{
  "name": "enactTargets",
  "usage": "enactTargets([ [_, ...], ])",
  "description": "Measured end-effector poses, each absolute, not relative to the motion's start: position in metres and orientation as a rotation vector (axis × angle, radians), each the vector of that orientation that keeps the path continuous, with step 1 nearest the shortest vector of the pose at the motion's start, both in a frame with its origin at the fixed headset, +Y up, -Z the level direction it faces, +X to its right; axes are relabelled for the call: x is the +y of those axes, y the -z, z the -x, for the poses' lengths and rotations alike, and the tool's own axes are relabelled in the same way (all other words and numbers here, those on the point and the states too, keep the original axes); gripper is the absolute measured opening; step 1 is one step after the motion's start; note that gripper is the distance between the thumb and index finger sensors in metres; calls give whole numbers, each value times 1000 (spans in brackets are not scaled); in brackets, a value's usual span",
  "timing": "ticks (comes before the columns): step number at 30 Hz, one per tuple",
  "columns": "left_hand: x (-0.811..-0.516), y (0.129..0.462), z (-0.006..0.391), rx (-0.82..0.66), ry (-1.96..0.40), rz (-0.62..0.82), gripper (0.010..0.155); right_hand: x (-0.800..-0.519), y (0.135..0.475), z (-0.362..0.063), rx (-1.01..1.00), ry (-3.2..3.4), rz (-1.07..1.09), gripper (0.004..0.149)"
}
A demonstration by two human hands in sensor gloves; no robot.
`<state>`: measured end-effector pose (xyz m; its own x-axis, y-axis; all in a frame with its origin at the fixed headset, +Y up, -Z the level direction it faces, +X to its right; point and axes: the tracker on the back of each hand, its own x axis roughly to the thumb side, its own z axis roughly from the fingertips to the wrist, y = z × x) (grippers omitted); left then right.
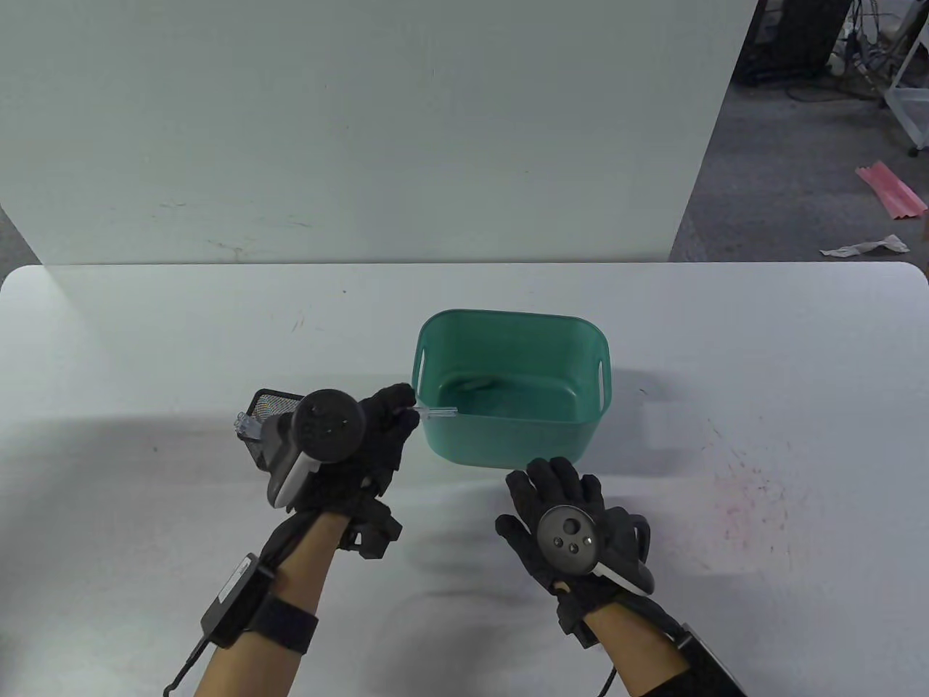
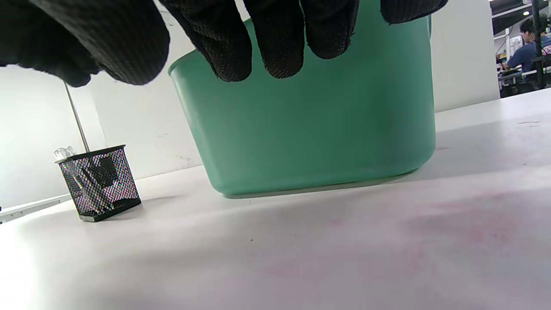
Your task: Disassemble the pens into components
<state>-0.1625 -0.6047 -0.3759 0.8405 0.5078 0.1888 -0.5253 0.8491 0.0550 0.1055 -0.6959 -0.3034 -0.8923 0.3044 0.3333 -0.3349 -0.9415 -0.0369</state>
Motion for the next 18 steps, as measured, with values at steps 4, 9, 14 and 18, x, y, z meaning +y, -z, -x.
enactTargets([
  [4, -596, 388, 138, -172, -412, -160, 46, -697, 304, -107, -104, -2764, -454, 61],
  [9, -593, 400, 109, -179, -176, -202, 46, -698, 304, -108, -87, -2766, -448, 61],
  [14, -597, 408, 85, -176, -53, -198, 46, -698, 304, -109, -62, -2765, -446, 61],
  [18, -602, 411, 75, -172, 28, -191, 47, -697, 304, -109, -65, -2766, -444, 61],
])
